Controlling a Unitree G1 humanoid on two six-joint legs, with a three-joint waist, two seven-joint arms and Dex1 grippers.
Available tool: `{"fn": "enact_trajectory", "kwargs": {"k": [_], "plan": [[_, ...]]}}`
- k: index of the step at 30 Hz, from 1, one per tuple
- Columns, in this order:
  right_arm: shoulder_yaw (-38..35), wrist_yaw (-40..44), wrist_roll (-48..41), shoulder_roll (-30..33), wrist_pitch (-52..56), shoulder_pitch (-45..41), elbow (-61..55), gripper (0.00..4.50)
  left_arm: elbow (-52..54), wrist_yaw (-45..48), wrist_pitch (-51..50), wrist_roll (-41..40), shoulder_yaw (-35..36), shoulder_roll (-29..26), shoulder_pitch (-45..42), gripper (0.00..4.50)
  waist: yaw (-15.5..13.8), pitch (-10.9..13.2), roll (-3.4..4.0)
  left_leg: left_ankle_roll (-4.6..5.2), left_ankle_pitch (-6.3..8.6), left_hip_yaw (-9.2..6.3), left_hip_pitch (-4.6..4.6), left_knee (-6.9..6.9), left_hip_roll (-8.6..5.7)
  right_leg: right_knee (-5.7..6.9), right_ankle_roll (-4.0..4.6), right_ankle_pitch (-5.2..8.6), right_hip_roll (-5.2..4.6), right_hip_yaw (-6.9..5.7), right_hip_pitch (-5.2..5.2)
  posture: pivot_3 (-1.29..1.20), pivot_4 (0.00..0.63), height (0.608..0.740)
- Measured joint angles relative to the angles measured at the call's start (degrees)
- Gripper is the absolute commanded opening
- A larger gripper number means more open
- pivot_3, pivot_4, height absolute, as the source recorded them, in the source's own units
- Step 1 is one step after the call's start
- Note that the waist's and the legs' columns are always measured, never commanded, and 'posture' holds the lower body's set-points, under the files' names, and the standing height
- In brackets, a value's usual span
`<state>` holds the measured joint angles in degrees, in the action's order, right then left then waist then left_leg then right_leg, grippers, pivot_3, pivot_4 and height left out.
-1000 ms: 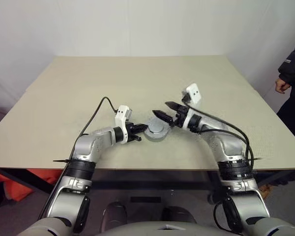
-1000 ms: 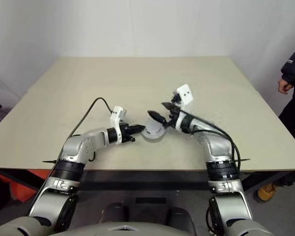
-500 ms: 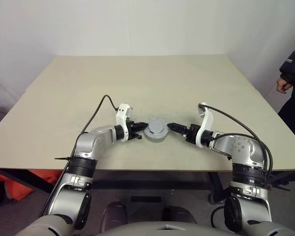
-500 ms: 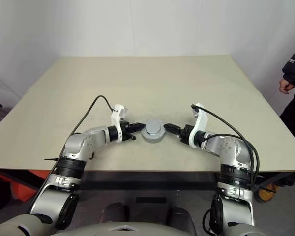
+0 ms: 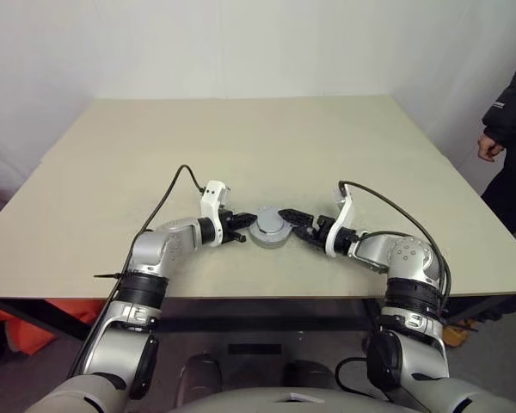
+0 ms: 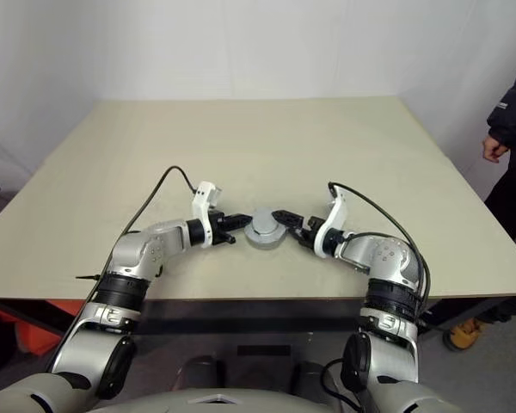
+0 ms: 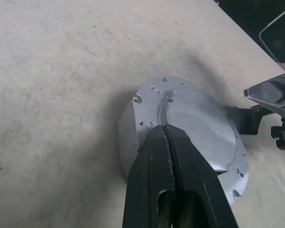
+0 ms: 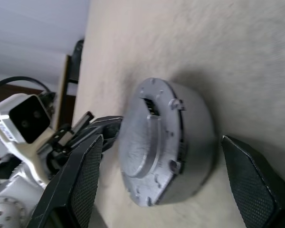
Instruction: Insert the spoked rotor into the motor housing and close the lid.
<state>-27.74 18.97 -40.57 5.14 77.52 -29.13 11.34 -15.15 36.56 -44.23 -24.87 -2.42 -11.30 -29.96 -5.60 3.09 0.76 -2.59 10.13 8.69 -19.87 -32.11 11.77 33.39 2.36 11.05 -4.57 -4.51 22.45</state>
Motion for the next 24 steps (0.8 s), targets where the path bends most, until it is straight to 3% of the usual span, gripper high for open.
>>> {"fn": "enact_trajectory", "kwargs": {"k": [13,16,21,24], "plan": [[2.05,0.48,-0.25,-3.02,0.02,-4.26,6.50,4.47,-0.06,-0.62,0.23,1.37,0.36,-0.06,-0.35,0.00,-0.03,0.01,0.02,-0.24,-0.14,0.02,-0.29,0.14,-0.01,0.01,0.03,-0.01,0.00,0.01,0.34,0.00,0.000,0.740],[2.72,0.32,0.31,-2.99,-1.75,-5.40,9.06,3.85,-0.21,-0.64,0.27,1.54,0.51,-0.12,-0.35,0.00,0.01,0.01,0.02,-0.26,-0.15,0.03,-0.28,0.14,-0.01,0.02,0.04,-0.01,0.00,0.02,0.34,0.00,0.000,0.740],[3.04,0.09,1.03,-2.29,-3.93,-5.64,12.22,2.16,-0.15,-0.47,0.68,1.71,0.80,-0.23,-0.34,0.00,-0.02,0.01,0.02,-0.31,-0.18,0.05,-0.21,0.14,-0.01,0.04,0.04,-0.01,0.00,0.03,0.31,0.00,0.000,0.740],[3.78,0.29,1.08,-1.78,-4.55,-6.04,12.30,2.09,-0.16,-0.45,0.74,1.71,0.78,-0.24,-0.34,0.00,-0.14,-0.01,0.06,-0.25,-0.15,0.05,-0.15,0.14,-0.01,0.06,0.03,-0.01,-0.01,0.03,0.23,0.00,0.000,0.740]]}}
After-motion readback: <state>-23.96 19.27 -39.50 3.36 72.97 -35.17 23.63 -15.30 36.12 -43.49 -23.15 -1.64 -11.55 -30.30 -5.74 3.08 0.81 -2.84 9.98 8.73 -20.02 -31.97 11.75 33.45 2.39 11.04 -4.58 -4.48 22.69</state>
